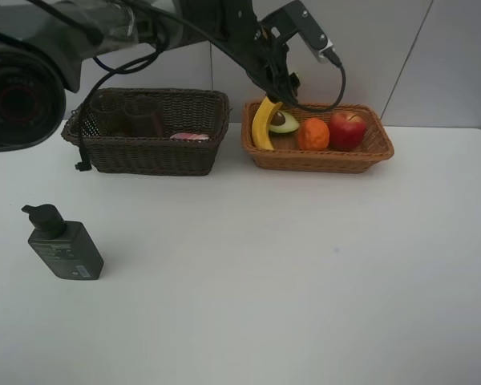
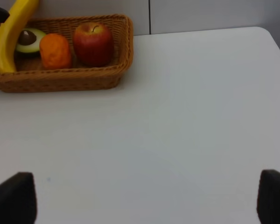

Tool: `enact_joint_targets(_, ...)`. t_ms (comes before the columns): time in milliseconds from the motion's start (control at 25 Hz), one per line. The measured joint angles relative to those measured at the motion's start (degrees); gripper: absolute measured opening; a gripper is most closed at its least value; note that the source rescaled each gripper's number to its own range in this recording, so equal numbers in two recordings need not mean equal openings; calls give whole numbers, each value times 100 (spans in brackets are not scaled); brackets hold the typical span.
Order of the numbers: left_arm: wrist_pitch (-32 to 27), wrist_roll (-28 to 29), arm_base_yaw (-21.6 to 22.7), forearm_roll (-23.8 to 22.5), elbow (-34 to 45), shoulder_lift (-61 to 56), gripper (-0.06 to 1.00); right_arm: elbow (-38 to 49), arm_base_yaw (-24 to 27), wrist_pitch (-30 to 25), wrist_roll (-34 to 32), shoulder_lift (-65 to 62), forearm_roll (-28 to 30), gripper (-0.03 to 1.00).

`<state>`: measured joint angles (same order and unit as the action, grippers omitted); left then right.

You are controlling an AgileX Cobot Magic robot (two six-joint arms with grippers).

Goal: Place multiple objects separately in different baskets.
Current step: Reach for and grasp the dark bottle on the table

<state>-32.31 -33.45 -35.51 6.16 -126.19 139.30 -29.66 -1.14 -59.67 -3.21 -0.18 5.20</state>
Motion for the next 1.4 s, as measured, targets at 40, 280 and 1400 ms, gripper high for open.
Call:
enact_joint_targets(40, -107, 0, 0, -14, 0, -76, 86, 0, 0, 0, 0, 0, 0, 100)
enact_joint_targets(280, -851, 233, 0, -343, 0, -437, 86, 0, 0, 0, 0, 0, 0, 100)
enact_joint_targets(1400, -3719, 603, 282, -1021, 1735, -2999, 86, 0, 0, 0, 0, 0, 0, 100)
